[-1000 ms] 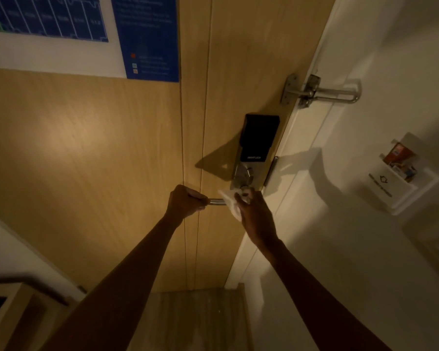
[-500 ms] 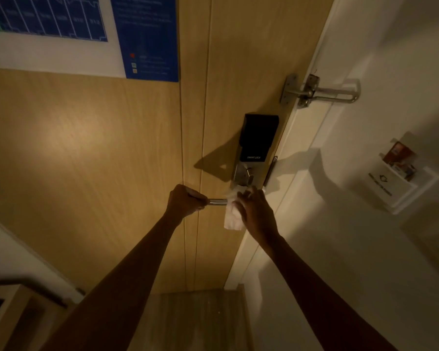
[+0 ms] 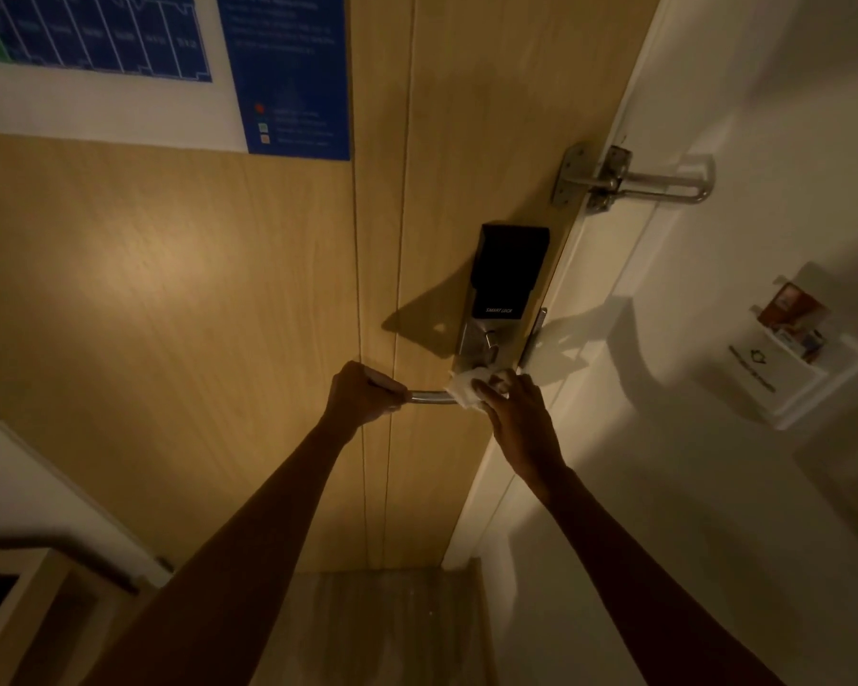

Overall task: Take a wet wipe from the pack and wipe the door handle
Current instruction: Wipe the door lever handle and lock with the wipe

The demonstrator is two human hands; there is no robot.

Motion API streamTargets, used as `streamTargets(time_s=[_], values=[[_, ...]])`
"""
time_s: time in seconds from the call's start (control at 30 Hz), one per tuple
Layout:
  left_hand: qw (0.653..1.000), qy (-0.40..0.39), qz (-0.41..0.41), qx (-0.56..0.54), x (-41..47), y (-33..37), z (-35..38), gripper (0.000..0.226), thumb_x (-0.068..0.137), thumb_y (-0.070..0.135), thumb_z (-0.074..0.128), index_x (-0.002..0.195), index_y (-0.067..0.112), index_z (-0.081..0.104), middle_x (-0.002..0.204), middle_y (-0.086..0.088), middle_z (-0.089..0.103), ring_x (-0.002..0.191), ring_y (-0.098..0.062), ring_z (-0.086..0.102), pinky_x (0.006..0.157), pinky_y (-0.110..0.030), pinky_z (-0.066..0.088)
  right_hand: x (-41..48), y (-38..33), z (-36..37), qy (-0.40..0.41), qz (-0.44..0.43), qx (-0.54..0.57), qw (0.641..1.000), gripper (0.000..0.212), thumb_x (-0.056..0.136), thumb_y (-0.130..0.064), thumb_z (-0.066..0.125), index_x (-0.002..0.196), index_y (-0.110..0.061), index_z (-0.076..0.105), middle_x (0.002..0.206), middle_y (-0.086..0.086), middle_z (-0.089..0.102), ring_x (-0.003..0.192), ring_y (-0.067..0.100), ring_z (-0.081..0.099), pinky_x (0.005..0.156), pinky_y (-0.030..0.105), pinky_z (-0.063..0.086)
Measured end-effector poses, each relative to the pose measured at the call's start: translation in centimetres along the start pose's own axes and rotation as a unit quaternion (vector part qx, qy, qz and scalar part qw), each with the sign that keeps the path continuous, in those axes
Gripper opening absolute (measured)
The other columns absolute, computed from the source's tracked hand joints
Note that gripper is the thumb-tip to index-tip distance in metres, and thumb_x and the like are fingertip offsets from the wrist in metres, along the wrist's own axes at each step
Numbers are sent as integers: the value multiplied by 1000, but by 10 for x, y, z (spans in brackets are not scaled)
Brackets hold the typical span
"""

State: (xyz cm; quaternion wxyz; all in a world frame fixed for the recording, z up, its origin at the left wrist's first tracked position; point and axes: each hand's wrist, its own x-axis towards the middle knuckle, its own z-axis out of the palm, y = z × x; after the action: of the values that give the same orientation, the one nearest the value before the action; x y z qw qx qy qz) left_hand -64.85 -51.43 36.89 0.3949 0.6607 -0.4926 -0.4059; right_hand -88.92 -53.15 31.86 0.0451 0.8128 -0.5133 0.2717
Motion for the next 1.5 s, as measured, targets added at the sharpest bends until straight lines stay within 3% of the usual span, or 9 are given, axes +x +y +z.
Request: streamTargets(time_s=[0.23, 0.4, 0.57, 0.7, 0.97, 1.1, 1.2, 1.33, 1.5], values=[[1000, 14, -5, -5, -1, -1, 2, 12, 69, 5, 83, 80, 4, 77, 77, -16, 75, 76, -26, 74, 77, -38, 61, 18, 5, 3, -75, -111, -81, 988, 44, 71, -24, 85, 111, -19, 66, 122, 5, 58, 112, 22, 53, 88, 30, 53], [1000, 20, 0, -14, -4, -3, 1, 13, 69, 3, 82, 81, 2, 77, 79, -17, 75, 77, -29, 74, 76, -39, 61, 10, 10, -7, -44, -91, -68, 993, 54, 63, -12, 89, 113, -15, 68, 120, 11, 61, 106, 29, 59, 80, 32, 57], [998, 36, 5, 44, -3, 2, 6, 11, 67, 7, 84, 76, 9, 78, 72, -8, 75, 71, -19, 74, 76, -37, 62, 22, 14, -3, -79, -177, -87, 977, 57, 65, -17, 87, 116, -13, 64, 123, 11, 59, 111, 27, 55, 86, 35, 55], [998, 36, 19, 46, -6, 3, 6, 10, 69, 4, 82, 77, 7, 77, 72, -8, 74, 73, -20, 73, 78, -38, 61, 15, 35, -11, -70, -161, -84, 981, 59, 67, -13, 86, 122, -13, 64, 122, 12, 61, 106, 28, 60, 80, 34, 57], [996, 51, 32, 69, -9, 7, 7, 10, 69, 8, 83, 78, 6, 77, 75, -8, 76, 72, -18, 74, 77, -39, 61, 24, 27, -5, -46, -209, -119, 969, 48, 67, -23, 86, 108, -9, 67, 117, 15, 64, 104, 29, 62, 84, 36, 57], [996, 57, 26, 58, -12, 9, 8, 9, 70, 6, 82, 78, 6, 77, 75, -11, 75, 72, -21, 74, 77, -39, 61, 23, 23, -5, 1, -216, -129, 968, 48, 61, -24, 90, 101, -7, 70, 110, 15, 67, 97, 29, 66, 81, 37, 57], [996, 58, 12, 59, -12, 11, 8, 10, 69, 4, 81, 78, 6, 78, 76, -11, 75, 73, -22, 74, 78, -39, 61, 27, 8, 5, -19, -214, -129, 968, 41, 62, -24, 90, 95, -10, 70, 107, 11, 68, 100, 26, 65, 85, 36, 56], [997, 47, 10, 56, -12, 11, 7, 10, 69, 3, 81, 78, 5, 78, 74, -10, 75, 73, -23, 73, 79, -39, 61, 21, 13, 1, -38, -169, -105, 979, 40, 73, -31, 84, 105, -14, 68, 114, 9, 64, 106, 25, 60, 88, 35, 54], [998, 47, -7, 29, -14, 13, 6, 10, 70, 5, 82, 79, 5, 77, 73, -10, 73, 73, -21, 73, 78, -37, 61, 6, -3, -10, -1, -99, -72, 993, 50, 80, -19, 76, 126, -9, 60, 130, 16, 56, 120, 29, 53, 93, 35, 52]])
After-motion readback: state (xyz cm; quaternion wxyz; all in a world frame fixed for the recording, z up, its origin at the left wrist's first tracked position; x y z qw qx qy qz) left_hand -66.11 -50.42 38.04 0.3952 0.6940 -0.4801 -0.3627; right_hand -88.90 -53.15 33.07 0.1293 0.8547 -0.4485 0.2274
